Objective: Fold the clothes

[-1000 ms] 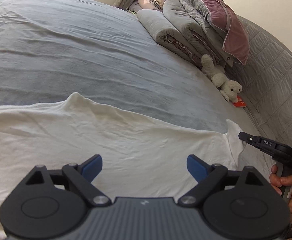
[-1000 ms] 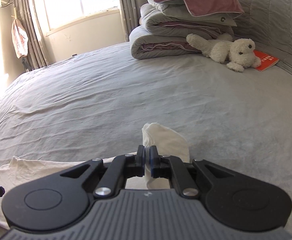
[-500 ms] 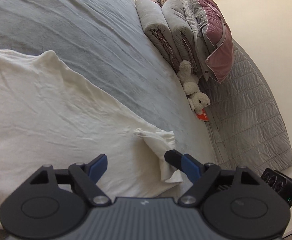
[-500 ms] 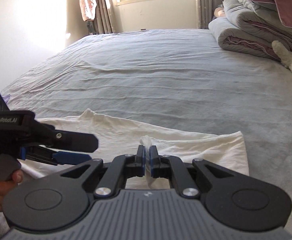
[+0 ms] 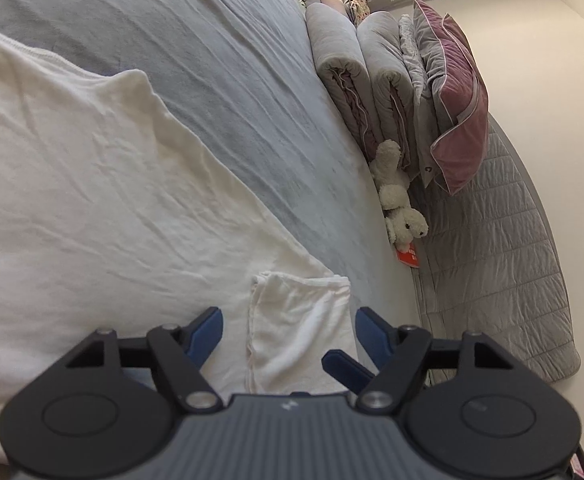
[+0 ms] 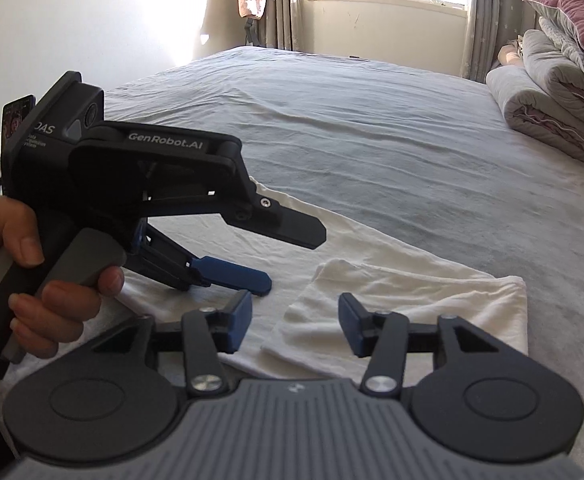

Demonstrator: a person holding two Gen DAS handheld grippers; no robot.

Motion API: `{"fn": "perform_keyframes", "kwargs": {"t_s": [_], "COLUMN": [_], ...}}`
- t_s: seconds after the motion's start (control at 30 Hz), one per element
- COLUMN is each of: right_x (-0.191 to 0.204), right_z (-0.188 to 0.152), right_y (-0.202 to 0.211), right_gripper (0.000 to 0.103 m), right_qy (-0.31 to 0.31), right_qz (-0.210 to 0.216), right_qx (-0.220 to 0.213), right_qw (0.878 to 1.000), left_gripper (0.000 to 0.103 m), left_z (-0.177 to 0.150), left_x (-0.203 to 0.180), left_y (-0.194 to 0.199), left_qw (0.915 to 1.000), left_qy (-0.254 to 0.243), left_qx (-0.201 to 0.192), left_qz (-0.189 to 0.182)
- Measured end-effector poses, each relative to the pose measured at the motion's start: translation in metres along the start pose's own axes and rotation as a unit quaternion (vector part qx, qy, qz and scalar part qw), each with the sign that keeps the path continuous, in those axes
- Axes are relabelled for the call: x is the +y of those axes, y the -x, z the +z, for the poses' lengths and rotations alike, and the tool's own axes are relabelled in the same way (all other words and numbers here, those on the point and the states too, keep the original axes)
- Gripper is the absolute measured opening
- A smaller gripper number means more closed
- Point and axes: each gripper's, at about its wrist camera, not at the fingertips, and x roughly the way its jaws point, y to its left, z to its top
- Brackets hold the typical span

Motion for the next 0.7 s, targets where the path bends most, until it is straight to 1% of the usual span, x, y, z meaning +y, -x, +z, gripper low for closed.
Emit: {"fn": "perform_keyframes", "kwargs": {"t_s": [0.1,0.17,0.2,0.27,0.3,0.33,0.37,0.43,0.47,0.53,0.63,0.7], "right_x": [0.005,0.011,0.015,0.021,0.022,0.023,0.022,0.017,0.013,0.007,-0.003,-0.012], "right_z": [-0.006,-0.01,-0.011,-0.014,-0.014,-0.016,-0.016,-0.016,-0.015,-0.014,-0.012,-0.01], "right_y": [-0.002,-0.007,-0.01,-0.016,-0.021,-0.024,-0.026,-0.025,-0.024,-0.022,-0.017,-0.012], "right_gripper": [0.059,0.059,0.056,0.051,0.045,0.035,0.032,0.021,0.018,0.005,0.005,0.005], "right_qy": [0.021,0.035,0.043,0.059,0.067,0.071,0.07,0.055,0.046,0.032,0.007,-0.02], "right_qz": [-0.004,-0.004,-0.004,-0.006,-0.01,-0.015,-0.02,-0.022,-0.022,-0.023,-0.023,-0.012], "right_qx": [-0.008,-0.006,-0.003,0.004,0.01,0.014,0.017,0.018,0.019,0.017,0.01,0.002], "right_qw": [1.0,0.999,0.999,0.998,0.998,0.997,0.997,0.998,0.999,0.999,1.0,1.0], "left_gripper": [0.074,0.074,0.074,0.074,0.074,0.074,0.074,0.074,0.074,0.074,0.074,0.074], "left_z": [0.001,0.001,0.0,0.0,0.0,0.0,0.0,0.0,0.0,-0.001,-0.001,-0.002], "left_x": [0.0,0.0,0.0,0.0,-0.001,-0.001,-0.001,-0.002,-0.003,-0.004,-0.006,-0.006], "left_y": [-0.001,-0.001,-0.001,-0.001,-0.001,-0.001,-0.001,0.0,0.0,0.0,-0.002,-0.004], "left_qw": [1.0,1.0,1.0,1.0,1.0,1.0,1.0,0.9999,0.9999,0.9998,0.9998,0.9998], "left_qy": [0.001,0.0,-0.001,-0.003,-0.005,-0.006,-0.008,-0.011,-0.012,-0.014,-0.007,0.002], "left_qx": [0.001,0.001,0.001,0.002,0.002,0.003,0.004,0.007,0.008,0.011,0.016,0.02], "left_qz": [0.0,0.0,0.001,0.001,0.002,0.002,0.003,0.004,0.005,0.007,0.0,-0.008]}}
